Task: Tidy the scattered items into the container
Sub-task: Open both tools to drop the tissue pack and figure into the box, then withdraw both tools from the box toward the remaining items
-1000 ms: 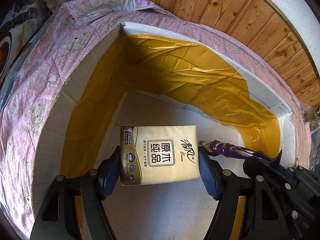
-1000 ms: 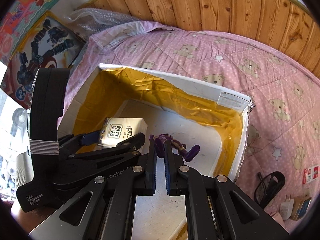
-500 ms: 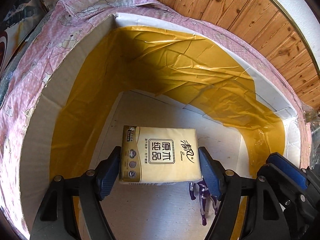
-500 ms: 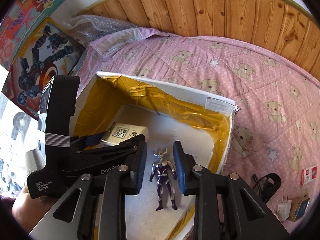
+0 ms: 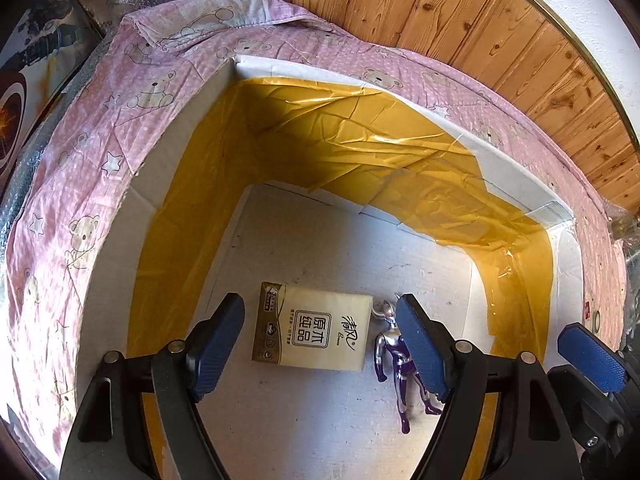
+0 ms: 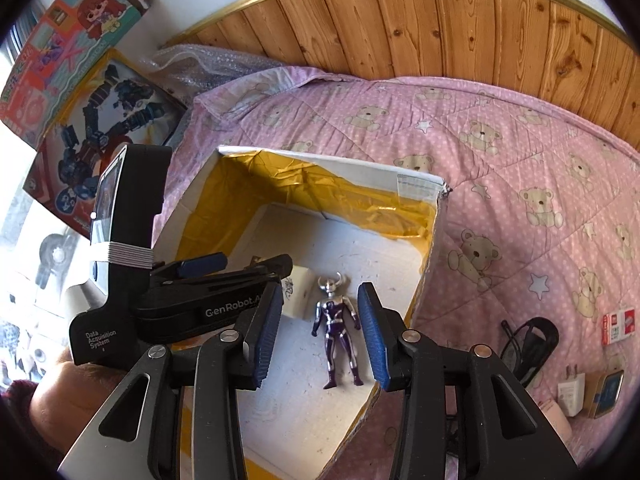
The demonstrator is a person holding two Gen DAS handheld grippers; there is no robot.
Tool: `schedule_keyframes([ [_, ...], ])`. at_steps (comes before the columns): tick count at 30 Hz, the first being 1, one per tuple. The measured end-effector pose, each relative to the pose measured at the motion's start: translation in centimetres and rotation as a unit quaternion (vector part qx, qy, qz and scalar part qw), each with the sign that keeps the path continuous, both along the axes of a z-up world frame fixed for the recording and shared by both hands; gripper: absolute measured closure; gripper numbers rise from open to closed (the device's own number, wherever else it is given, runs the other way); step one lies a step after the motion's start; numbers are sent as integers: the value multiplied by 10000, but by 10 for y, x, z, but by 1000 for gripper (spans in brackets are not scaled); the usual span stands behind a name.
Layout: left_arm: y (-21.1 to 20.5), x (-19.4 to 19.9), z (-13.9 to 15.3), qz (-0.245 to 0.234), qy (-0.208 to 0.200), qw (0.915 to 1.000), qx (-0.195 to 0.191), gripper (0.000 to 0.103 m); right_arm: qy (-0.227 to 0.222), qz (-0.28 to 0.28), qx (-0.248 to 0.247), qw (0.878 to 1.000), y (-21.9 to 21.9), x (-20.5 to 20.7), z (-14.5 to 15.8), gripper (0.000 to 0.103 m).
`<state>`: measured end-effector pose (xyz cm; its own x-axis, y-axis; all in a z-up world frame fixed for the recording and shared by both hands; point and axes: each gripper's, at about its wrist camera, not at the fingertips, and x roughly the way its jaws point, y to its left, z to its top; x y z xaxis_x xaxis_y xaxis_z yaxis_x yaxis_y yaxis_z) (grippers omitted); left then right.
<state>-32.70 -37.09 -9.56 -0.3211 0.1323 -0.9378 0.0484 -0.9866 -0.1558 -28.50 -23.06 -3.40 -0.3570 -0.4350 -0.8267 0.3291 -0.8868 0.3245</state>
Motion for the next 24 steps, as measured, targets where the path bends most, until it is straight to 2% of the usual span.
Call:
schedule_keyframes([
  [7,9,21,17,-151,104,9998,-55,24,-46,23,-246,9997,12,37,3,61],
  [19,19,80,59,-528,415,9977,-123,24,-6,41,-841,9965,33,111,6,61],
  [24,24,106,67,-685,456,9965,-172,24,35,53,-1112,9938,40,130,10,61],
])
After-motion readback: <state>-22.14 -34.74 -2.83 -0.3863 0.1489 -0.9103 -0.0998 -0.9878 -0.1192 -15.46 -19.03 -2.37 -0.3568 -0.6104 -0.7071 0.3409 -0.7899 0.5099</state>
